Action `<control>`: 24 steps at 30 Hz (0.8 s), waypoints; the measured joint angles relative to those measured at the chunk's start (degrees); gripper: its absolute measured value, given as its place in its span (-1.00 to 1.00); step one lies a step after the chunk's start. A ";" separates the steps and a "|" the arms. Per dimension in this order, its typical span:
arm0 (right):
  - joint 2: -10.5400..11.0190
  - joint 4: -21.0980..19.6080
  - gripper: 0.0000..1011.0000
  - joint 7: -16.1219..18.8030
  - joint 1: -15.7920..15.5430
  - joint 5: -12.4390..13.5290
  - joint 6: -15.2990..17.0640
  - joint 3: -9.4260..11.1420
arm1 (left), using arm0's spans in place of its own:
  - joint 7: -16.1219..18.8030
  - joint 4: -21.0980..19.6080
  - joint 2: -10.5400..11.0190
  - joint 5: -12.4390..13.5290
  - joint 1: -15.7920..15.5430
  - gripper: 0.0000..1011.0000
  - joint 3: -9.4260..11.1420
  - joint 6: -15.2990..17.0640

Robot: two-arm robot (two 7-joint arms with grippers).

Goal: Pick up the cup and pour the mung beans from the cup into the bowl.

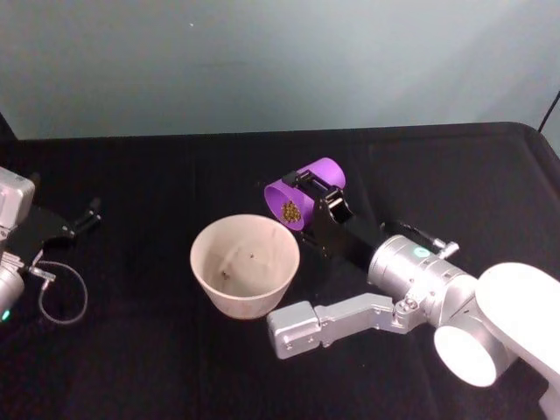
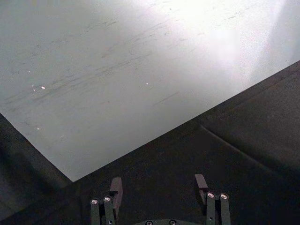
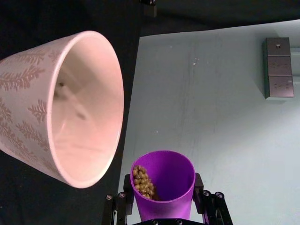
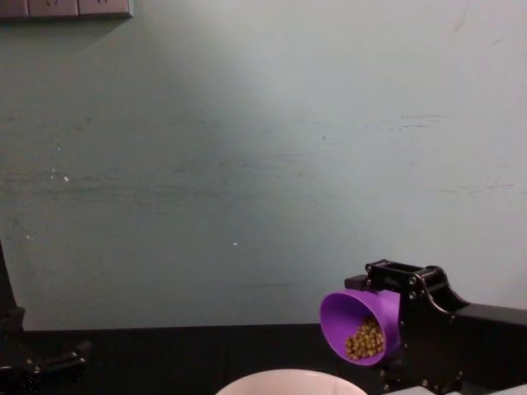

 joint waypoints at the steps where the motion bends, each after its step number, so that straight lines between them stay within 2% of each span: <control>1: 0.01 0.00 0.46 0.25 0.07 0.01 -0.06 0.09 | 0.00 0.00 0.00 0.00 0.00 0.98 0.00 0.00; 11: 0.19 0.18 0.46 1.33 0.69 0.02 -0.46 0.13 | 0.00 0.00 0.00 0.00 0.00 0.98 0.00 0.00; 24: -0.72 1.09 0.46 3.45 3.00 -1.12 -0.65 -1.81 | 0.00 0.00 0.00 0.00 0.00 0.98 0.00 0.00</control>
